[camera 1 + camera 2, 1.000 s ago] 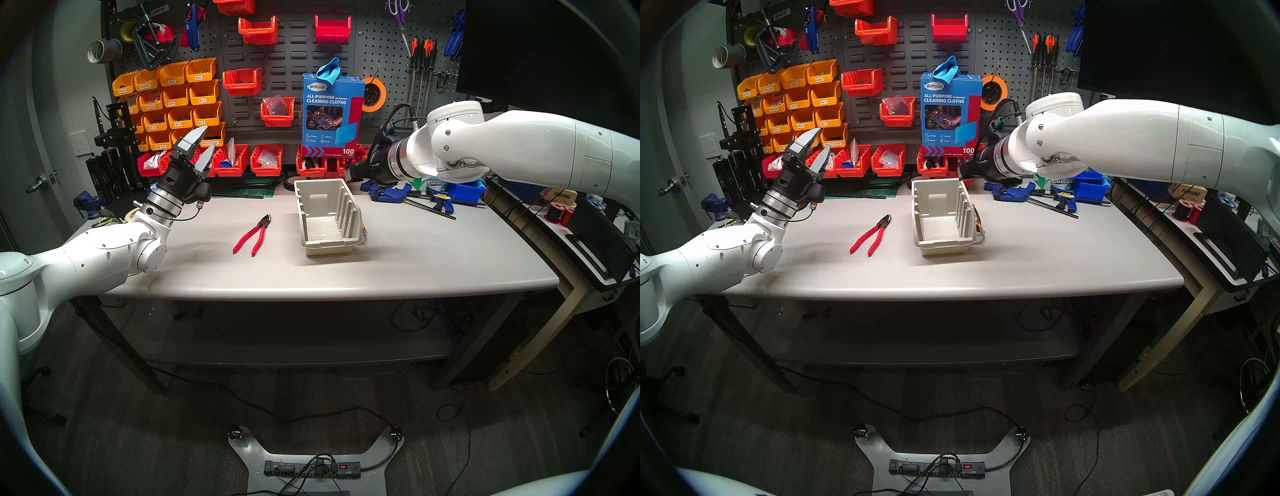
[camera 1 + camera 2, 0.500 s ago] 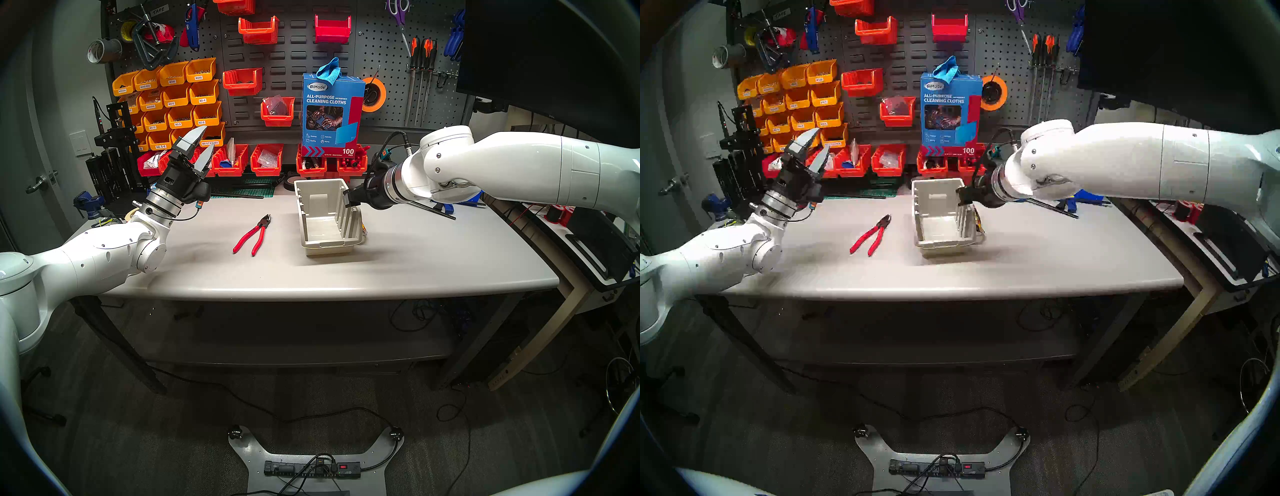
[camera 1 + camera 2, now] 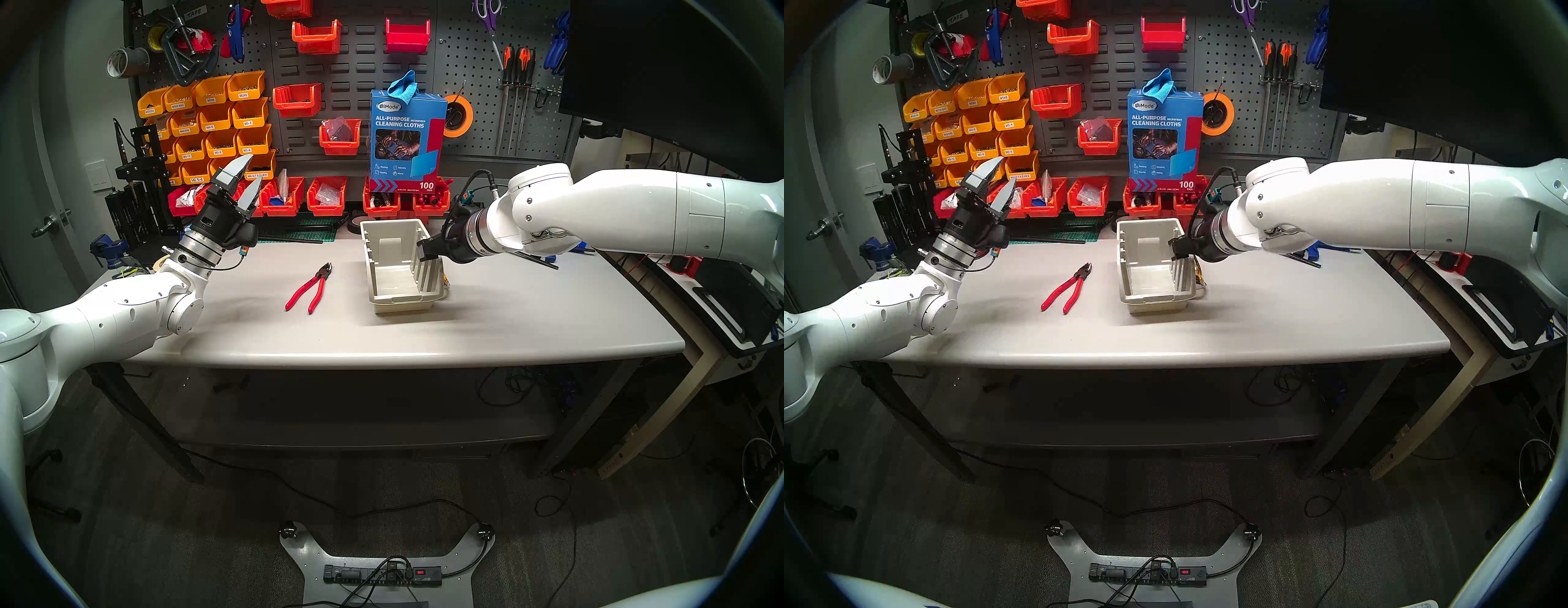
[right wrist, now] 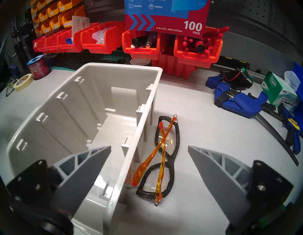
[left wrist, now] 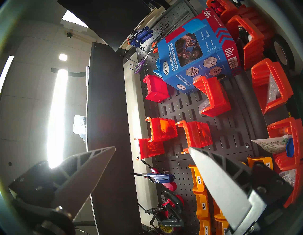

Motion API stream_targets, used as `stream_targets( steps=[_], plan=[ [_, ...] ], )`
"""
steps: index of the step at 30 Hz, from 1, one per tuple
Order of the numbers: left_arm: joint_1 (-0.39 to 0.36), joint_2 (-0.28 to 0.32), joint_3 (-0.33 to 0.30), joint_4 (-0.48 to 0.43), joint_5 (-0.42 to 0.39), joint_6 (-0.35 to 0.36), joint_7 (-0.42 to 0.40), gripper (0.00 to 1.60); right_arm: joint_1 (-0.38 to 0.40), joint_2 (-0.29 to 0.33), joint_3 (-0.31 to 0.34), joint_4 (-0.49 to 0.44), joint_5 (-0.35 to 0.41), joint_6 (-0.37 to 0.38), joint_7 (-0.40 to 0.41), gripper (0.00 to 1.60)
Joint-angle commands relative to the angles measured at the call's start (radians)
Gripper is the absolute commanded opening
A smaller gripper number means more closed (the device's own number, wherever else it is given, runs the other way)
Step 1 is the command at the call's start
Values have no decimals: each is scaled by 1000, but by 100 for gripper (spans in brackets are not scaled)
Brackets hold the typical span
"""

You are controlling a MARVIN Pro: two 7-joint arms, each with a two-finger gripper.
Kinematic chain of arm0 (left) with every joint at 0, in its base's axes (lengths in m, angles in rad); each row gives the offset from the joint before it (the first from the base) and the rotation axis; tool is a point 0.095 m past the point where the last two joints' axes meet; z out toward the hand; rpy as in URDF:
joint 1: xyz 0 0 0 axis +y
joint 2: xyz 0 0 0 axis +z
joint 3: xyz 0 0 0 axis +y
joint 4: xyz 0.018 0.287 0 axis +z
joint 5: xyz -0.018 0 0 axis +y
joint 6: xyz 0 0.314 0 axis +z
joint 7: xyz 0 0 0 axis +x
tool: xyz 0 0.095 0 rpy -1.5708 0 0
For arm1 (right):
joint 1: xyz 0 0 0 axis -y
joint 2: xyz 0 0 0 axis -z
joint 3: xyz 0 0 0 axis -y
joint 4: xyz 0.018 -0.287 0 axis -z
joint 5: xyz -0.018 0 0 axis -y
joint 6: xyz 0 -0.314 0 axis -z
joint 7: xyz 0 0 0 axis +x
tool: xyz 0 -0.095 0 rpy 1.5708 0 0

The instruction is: Take out tools from the storage box

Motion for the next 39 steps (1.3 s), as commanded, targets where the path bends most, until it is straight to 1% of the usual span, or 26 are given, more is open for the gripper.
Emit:
stream_targets(
  steps=[1,3,4,5,6,7,8,14,19,21,23,25,31,39],
  plan=[
    [-17,-1,-11,2,-4,-4,1,160,-12,-35,9,34,-10,-5,21,160],
    [-17,-1,-11,2,-4,-4,1,160,-15,-47,9,50,-10,3,34,160],
    [-17,-1,-11,2,-4,-4,1,160,-17,-51,10,56,-10,3,36,116],
    [-17,-1,-11,2,-4,-4,1,160,-19,-56,10,62,-10,3,37,78],
    [-17,-1,-11,2,-4,-4,1,160,-21,-61,10,68,-10,4,38,36],
    [-17,-1,-11,2,-4,-4,1,160,-23,-64,10,73,-8,4,39,8],
    [-17,-1,-11,2,-4,-4,1,160,-24,-66,10,76,-7,4,40,0],
    [-17,-1,-11,2,-4,-4,1,160,-27,-68,8,83,-4,2,51,0],
    [-17,-1,-11,2,-4,-4,1,160,-21,-56,10,75,-6,-6,55,0],
    [-17,-1,-11,2,-4,-4,1,160,-15,-48,13,72,-9,-13,63,0],
    [-17,-1,-11,2,-4,-3,1,160,2,-47,17,76,-30,-13,89,0],
    [-17,-1,-11,2,-4,-3,1,160,7,-48,20,80,-30,-13,93,0],
    [-17,-1,-11,1,-4,-3,1,160,38,-60,45,137,-47,-17,125,0],
    [-17,-1,-11,1,-4,-3,1,160,52,-59,48,194,-54,-13,124,0]
  ],
)
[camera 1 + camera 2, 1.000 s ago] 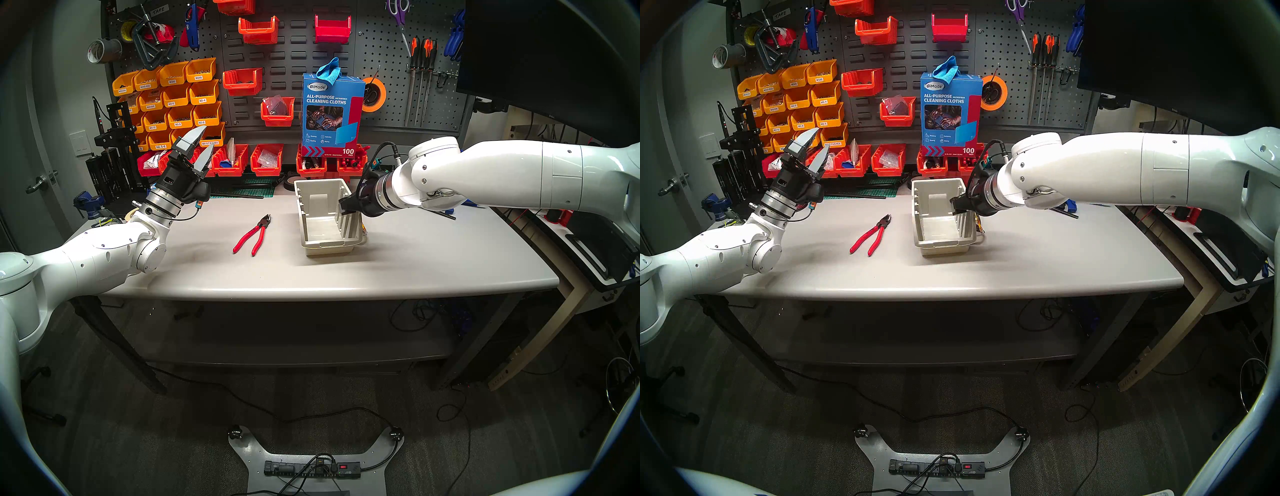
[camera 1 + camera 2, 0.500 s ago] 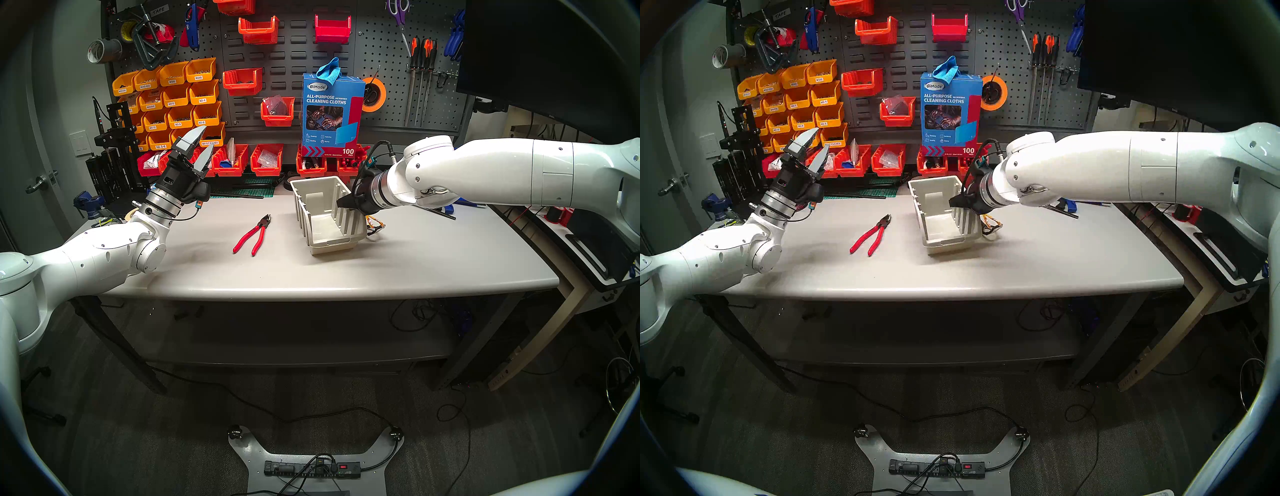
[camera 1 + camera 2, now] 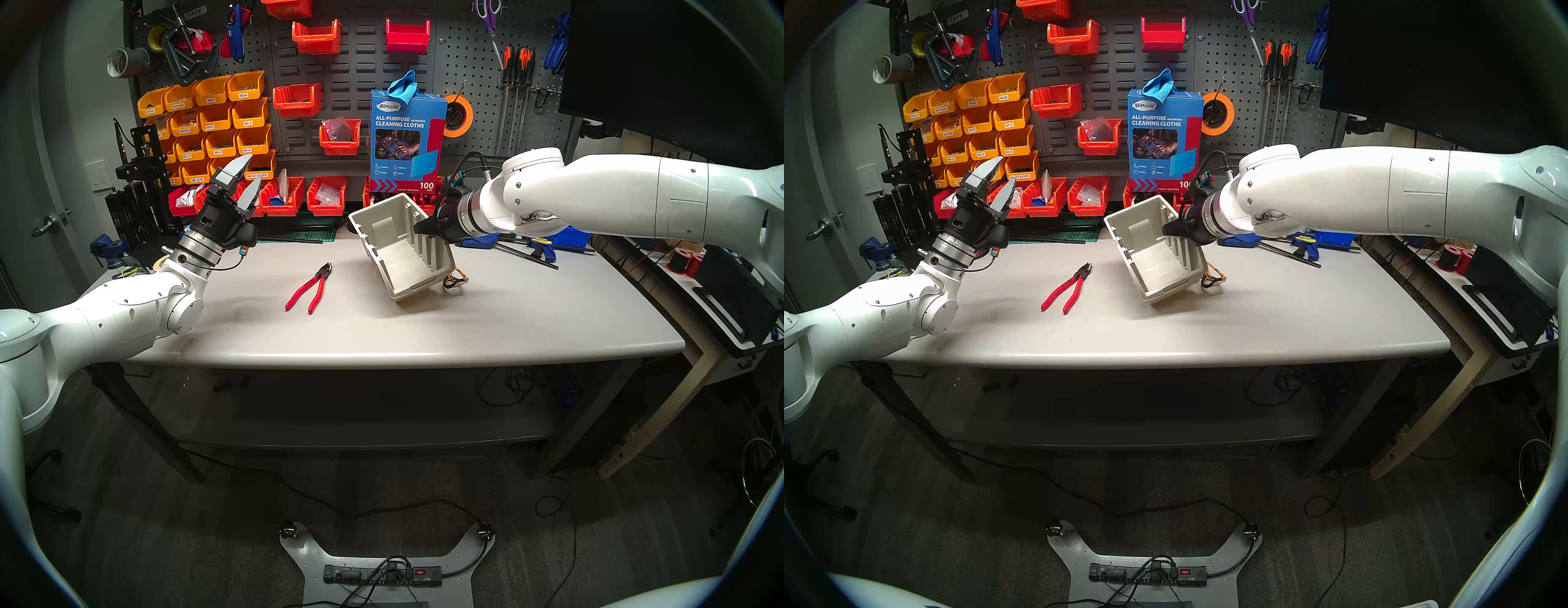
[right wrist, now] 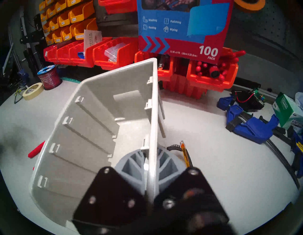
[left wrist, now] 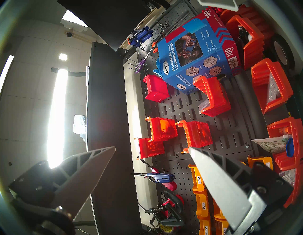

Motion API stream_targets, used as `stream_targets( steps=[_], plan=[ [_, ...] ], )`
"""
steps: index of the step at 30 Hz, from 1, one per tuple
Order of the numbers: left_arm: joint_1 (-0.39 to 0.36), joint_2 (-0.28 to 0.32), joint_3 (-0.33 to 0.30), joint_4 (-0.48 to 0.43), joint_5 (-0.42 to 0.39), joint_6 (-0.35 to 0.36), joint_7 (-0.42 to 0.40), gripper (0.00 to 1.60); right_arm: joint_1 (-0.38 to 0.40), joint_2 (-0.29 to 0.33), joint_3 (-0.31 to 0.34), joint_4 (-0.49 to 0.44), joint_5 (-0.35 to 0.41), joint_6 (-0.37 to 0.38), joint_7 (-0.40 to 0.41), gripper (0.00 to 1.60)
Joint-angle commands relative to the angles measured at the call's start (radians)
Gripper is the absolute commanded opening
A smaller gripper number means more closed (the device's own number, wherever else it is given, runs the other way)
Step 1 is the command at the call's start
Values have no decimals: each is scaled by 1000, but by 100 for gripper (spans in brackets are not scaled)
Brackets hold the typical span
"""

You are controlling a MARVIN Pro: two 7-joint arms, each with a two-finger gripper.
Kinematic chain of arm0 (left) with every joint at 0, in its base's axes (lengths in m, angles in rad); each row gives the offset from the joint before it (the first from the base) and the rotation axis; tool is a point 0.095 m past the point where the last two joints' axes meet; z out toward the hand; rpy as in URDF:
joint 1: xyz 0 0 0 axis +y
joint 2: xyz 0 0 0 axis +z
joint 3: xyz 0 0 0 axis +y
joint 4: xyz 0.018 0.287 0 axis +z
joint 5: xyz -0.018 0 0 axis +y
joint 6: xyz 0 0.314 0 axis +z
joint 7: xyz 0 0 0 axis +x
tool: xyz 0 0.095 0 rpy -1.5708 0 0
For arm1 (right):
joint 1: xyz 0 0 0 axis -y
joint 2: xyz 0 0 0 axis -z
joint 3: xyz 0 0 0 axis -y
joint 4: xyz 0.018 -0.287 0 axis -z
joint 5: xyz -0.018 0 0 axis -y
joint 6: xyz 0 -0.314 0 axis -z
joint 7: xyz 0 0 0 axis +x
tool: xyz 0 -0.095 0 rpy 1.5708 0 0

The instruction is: Take out tools from the storage box

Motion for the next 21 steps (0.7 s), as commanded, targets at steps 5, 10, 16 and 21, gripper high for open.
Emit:
stream_targets(
  steps=[5,10,16,21],
  plan=[
    [-17,-2,-11,2,-3,-1,1,160,54,17,19,75,-4,0,-13,0],
    [-17,-2,-11,2,-3,-2,1,160,57,28,18,83,2,-1,-28,0],
    [-17,-2,-11,2,-3,-2,1,160,63,48,16,84,16,-1,-70,0],
    [-17,-2,-11,2,-3,-1,1,160,70,74,7,90,31,-3,-119,0]
  ],
)
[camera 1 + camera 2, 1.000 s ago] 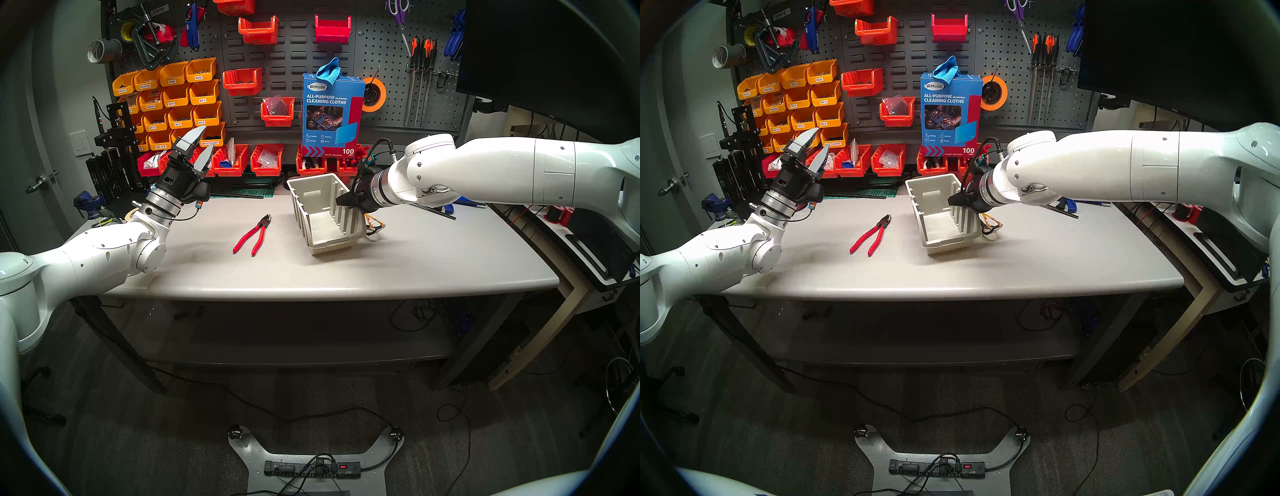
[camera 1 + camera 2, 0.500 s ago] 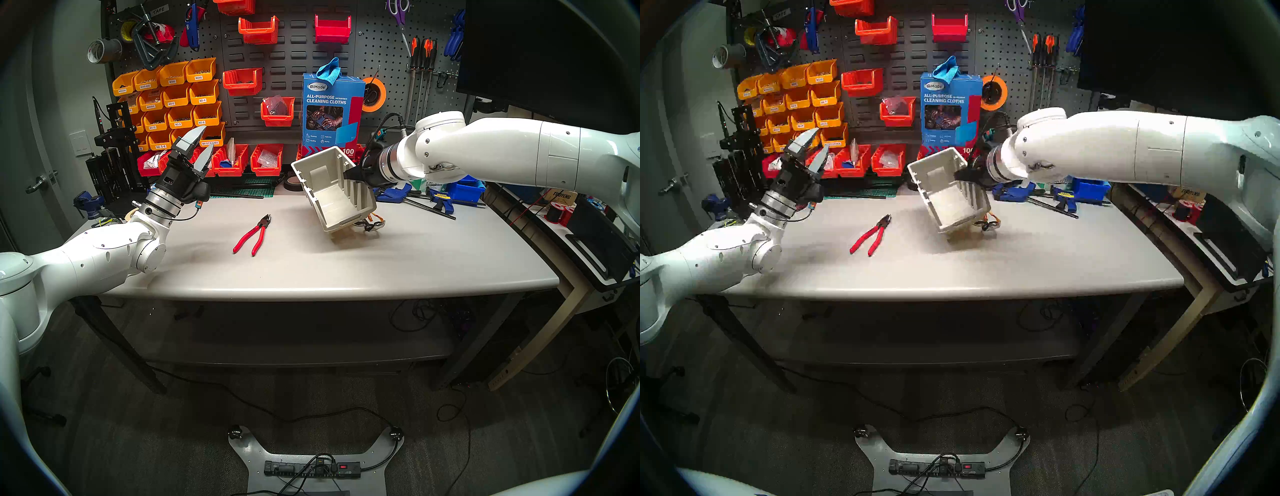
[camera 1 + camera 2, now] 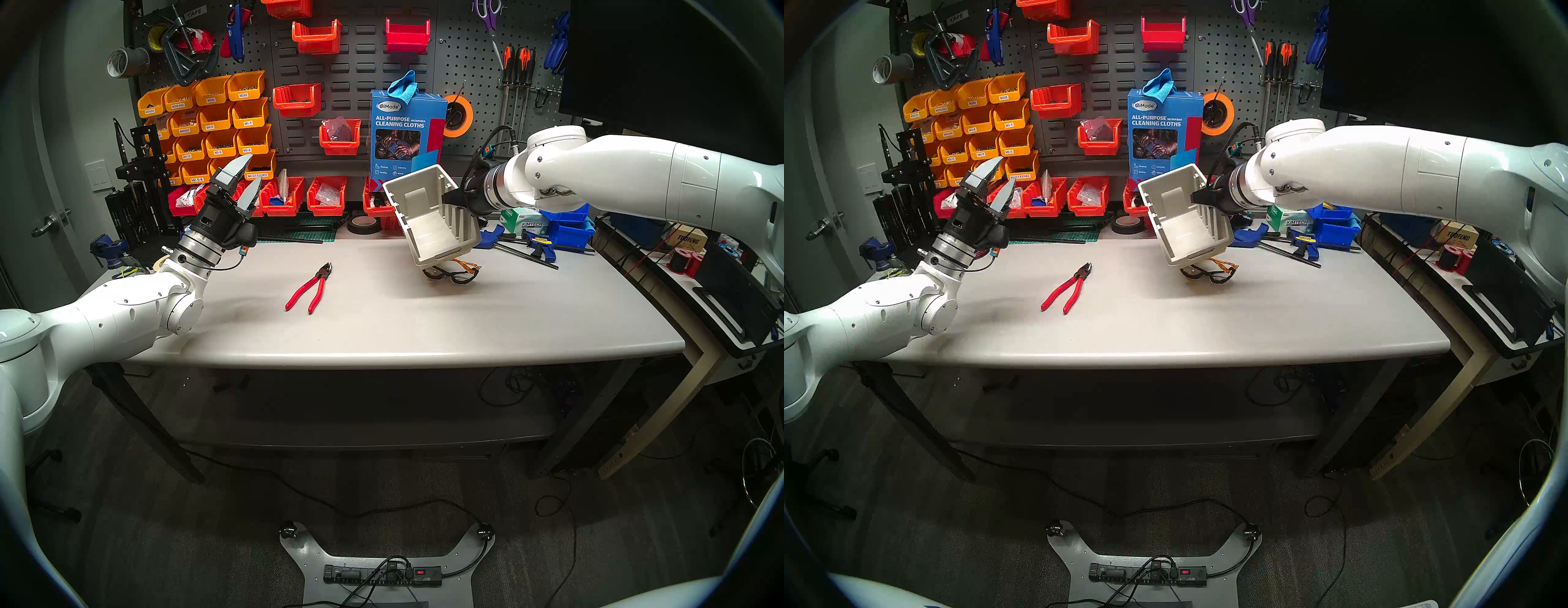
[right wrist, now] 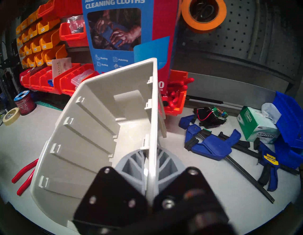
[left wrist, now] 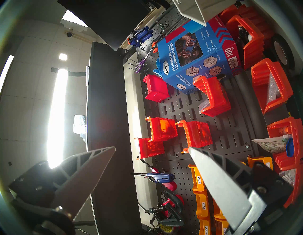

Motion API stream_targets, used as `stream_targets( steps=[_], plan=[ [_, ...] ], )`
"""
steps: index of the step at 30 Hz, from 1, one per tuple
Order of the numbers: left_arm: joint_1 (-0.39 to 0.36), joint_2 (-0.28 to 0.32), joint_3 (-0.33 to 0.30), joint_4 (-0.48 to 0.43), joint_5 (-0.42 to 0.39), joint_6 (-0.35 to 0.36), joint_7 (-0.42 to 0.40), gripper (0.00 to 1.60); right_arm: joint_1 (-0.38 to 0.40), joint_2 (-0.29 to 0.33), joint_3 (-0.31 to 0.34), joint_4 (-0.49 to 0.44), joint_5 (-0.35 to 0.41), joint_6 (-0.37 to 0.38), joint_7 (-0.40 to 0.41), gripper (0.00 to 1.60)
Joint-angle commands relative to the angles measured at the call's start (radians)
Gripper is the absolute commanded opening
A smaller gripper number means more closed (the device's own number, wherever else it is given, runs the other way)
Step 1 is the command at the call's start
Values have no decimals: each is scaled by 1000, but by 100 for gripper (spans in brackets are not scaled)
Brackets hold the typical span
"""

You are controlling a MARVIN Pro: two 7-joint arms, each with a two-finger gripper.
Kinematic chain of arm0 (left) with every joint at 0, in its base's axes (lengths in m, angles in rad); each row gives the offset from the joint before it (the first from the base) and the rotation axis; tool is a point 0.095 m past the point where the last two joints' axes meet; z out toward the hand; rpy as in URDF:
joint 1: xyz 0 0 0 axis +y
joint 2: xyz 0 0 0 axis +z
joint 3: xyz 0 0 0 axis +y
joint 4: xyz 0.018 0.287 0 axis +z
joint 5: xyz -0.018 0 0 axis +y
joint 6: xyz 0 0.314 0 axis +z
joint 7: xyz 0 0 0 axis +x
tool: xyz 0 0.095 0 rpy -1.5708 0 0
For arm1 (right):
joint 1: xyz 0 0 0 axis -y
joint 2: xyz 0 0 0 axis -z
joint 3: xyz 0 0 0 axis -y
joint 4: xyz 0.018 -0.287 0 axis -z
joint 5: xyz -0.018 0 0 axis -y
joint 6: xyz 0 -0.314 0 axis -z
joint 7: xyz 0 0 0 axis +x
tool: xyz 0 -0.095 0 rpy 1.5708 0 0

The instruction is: Take out tools from the storage box

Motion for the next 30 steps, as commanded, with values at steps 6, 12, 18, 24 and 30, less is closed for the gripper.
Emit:
stream_targets(
  steps=[6,12,18,24,30],
  plan=[
    [-17,-2,-11,2,-3,-1,1,160,51,68,-4,14,24,-5,-101,0],
    [-17,-2,-11,2,-3,-1,1,160,65,105,-18,-6,36,-2,-151,0],
    [-17,-2,-11,2,-3,-2,1,160,71,135,-8,-14,64,-16,-164,0],
    [-17,-2,-11,1,-3,-1,1,160,70,106,24,30,88,-33,-137,0],
    [-17,-2,-11,1,-3,-1,1,160,74,75,41,87,97,-36,-125,0]
  ],
)
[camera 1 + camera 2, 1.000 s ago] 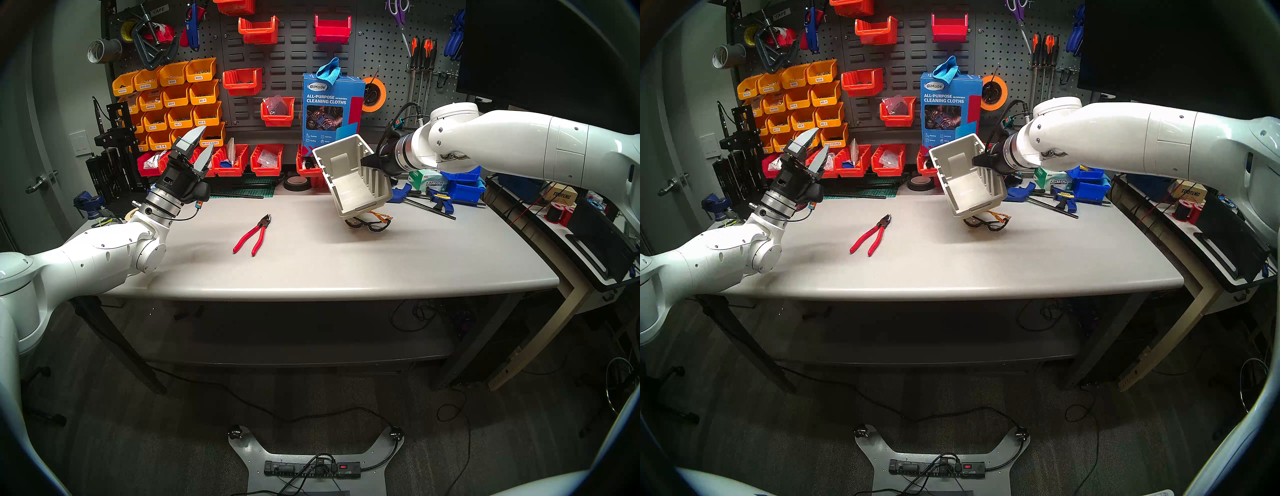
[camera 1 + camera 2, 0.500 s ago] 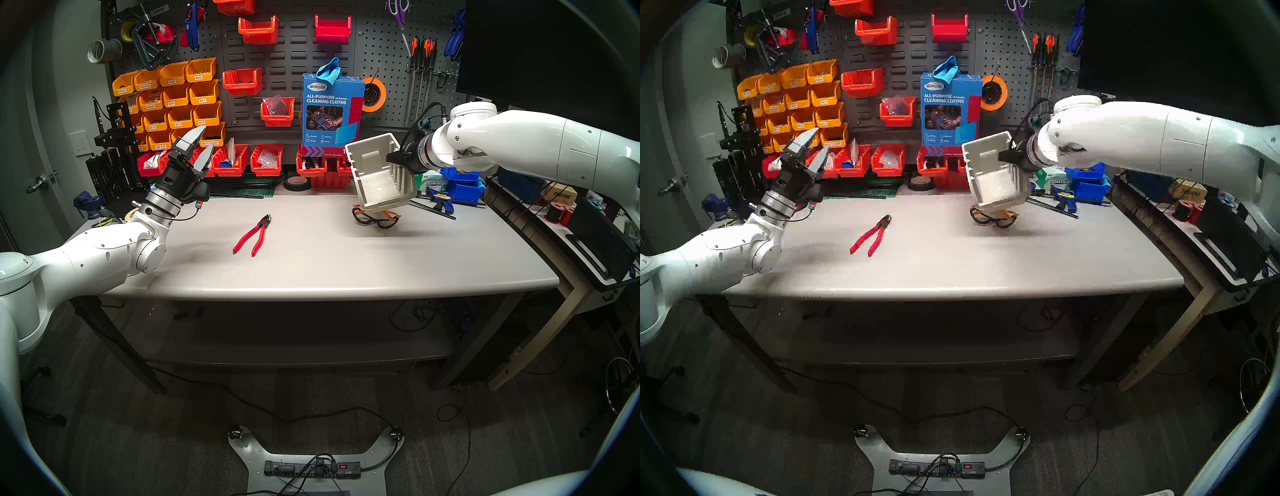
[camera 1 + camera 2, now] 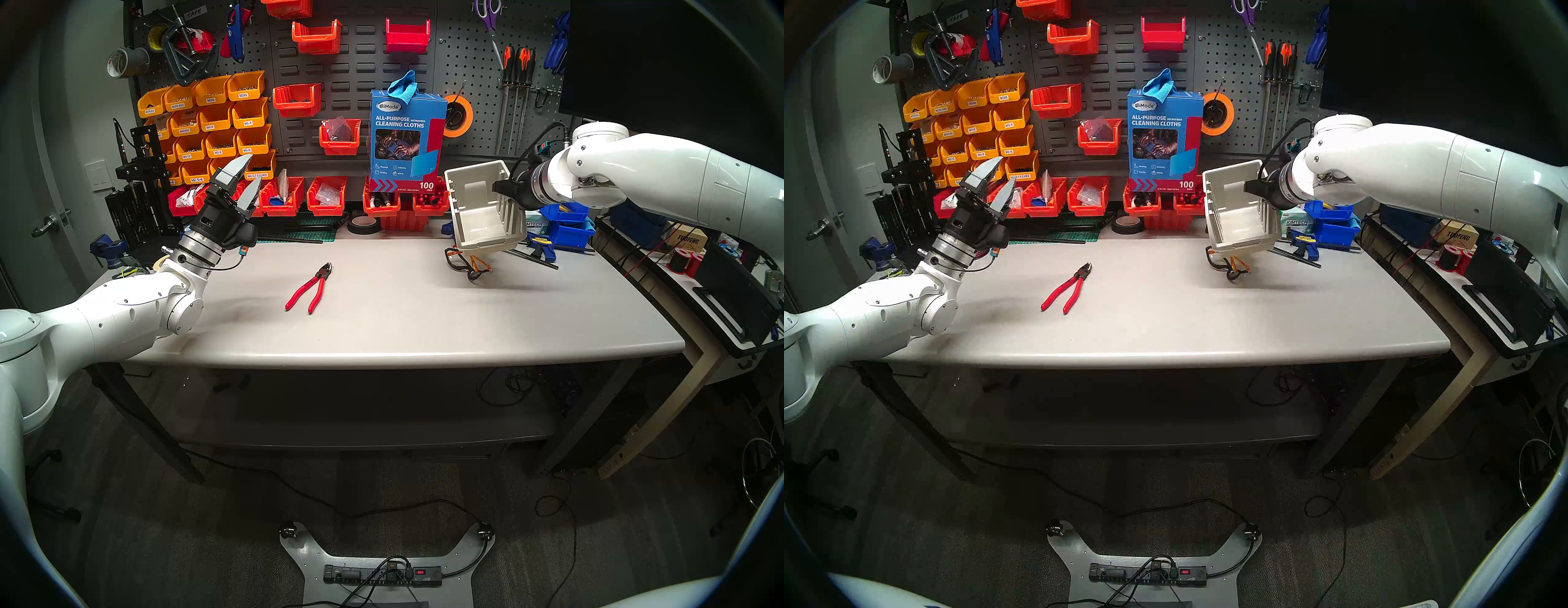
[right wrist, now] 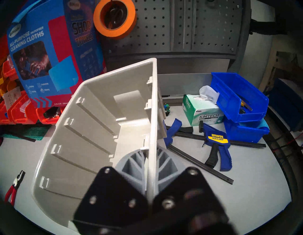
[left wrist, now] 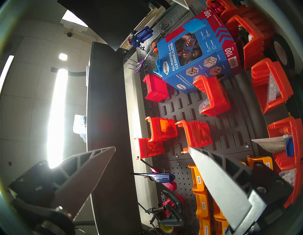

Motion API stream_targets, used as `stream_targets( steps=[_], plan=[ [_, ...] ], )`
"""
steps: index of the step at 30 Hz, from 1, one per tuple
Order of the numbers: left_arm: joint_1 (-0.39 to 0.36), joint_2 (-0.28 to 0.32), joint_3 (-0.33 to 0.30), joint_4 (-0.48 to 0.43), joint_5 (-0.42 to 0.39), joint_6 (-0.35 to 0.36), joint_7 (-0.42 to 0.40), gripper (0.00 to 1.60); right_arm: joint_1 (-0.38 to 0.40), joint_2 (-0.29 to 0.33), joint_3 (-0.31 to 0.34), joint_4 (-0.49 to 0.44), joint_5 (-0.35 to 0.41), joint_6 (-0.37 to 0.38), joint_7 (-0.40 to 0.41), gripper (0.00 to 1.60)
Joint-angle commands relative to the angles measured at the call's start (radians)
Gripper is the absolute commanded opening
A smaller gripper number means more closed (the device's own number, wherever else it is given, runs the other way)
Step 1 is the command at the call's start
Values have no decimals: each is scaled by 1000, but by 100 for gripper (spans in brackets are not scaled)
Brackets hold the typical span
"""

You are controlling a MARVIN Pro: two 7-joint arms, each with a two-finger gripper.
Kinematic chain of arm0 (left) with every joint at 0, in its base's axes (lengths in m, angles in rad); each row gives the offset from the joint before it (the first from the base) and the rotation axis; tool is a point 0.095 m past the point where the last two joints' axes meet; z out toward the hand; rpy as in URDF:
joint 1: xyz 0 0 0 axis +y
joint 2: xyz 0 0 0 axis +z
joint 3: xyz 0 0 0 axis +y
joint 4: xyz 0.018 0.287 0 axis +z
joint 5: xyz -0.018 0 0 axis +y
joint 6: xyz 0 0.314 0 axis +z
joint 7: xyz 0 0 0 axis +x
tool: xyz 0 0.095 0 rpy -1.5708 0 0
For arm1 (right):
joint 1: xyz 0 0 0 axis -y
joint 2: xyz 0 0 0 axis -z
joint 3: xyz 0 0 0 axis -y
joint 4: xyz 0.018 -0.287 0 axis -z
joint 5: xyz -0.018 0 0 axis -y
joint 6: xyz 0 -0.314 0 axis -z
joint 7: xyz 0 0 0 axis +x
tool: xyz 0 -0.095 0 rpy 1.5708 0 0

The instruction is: Take out tools from the storage box

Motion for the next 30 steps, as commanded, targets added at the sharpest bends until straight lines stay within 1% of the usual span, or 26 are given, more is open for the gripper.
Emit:
stream_targets(
  steps=[1,4,8,13,16,18,19,23,30],
  plan=[
    [-17,-2,-11,1,-3,-1,1,160,40,-32,39,64,-6,-14,17,0],
    [-17,-2,-11,2,-3,-1,1,160,48,-32,34,74,-9,-3,13,0],
    [-18,-2,-11,2,-3,-2,1,160,52,-21,24,65,-11,2,3,0],
    [-18,-2,-11,2,-3,-2,1,160,66,8,8,26,-13,11,-28,0],
    [-18,-2,-11,2,-3,-2,1,160,78,38,-7,-10,-20,24,-52,0],
    [-18,-2,-11,2,-3,-2,1,160,81,46,-10,-18,-24,26,-54,0],
    [-18,-2,-11,2,-3,-2,1,160,89,65,-19,-34,-32,36,-62,0],
    [-18,-2,-11,2,-3,-1,1,160,102,98,-36,-58,-44,51,-69,0],
    [-18,-2,-11,2,-3,-2,1,160,115,126,-52,-80,-54,64,-76,0]
  ],
)
